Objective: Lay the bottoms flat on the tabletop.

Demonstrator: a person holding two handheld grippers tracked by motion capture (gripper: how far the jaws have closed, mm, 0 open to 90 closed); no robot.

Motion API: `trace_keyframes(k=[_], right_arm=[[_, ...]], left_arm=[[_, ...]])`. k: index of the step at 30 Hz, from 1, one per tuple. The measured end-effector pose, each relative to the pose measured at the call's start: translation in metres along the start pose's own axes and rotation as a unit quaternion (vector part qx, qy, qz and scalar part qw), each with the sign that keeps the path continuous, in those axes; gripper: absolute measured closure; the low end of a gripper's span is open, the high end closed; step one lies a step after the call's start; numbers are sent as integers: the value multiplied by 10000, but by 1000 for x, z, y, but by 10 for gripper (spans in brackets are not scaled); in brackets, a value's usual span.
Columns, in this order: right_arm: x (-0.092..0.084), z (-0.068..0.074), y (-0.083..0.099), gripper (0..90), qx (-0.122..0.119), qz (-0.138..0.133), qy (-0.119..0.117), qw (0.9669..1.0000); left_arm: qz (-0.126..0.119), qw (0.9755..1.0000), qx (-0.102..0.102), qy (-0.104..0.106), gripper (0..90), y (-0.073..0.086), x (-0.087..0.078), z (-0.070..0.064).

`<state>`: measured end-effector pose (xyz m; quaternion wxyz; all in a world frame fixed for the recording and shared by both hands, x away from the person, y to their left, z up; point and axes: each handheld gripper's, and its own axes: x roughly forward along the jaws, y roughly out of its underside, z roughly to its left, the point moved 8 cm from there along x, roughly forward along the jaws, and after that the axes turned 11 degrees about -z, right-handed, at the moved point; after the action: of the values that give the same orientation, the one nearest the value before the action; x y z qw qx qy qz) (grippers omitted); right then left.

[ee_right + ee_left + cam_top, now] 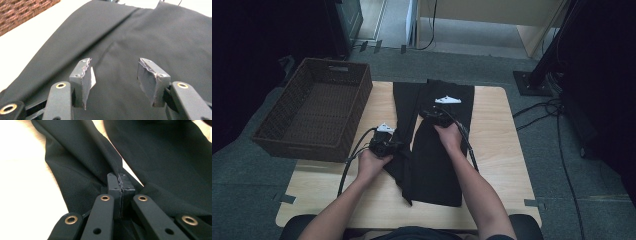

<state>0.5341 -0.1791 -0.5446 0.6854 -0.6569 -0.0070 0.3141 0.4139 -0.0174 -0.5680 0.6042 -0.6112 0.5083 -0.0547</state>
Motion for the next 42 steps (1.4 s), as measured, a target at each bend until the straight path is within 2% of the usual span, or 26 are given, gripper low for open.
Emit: trace_keyframes(k=[3,7,11,15,18,19,21,23,25,26,28,35,39,42], right_arm=[[17,7,-5,448,-174,-10,48,9998],[40,12,1,432,-213,353,90,9991],[54,14,8,426,-316,465,121,9983],[57,18,8,441,-520,467,123,9975],[55,20,9,488,-585,454,16,9973],[54,22,10,528,-564,460,-19,9973],[51,26,11,646,-585,443,-67,9973],[48,29,13,817,-639,442,-163,9968],[44,32,15,884,-752,454,-211,9959],[41,33,16,888,-866,484,-214,9948],[37,33,17,892,-932,530,-219,9940],[16,27,25,896,-902,642,-502,9926],[3,29,31,897,-783,657,-665,9925],[-8,32,37,897,-786,618,-756,9921]], left_arm=[[37,10000,50,34,896,1,0,-3],[43,9999,53,81,896,5,-3,-8],[2,10000,12,62,896,8,-6,-10],[-27,10000,-15,38,896,10,-8,-10],[-43,10000,-75,35,895,11,-9,-11],[-33,10000,-84,33,894,11,-10,-11],[-32,9999,-100,16,891,11,-10,-11],[-33,10000,-89,11,888,11,-10,-11],[9,10000,-81,10,882,11,-11,-11],[20,9999,-97,27,872,11,-12,-11],[-12,9999,-132,56,822,10,-14,-10],[-80,9997,-239,57,718,5,-17,-5],[-186,9994,-293,-32,638,-1,-22,0],[-247,9990,-358,-28,598,-5,-24,3]])
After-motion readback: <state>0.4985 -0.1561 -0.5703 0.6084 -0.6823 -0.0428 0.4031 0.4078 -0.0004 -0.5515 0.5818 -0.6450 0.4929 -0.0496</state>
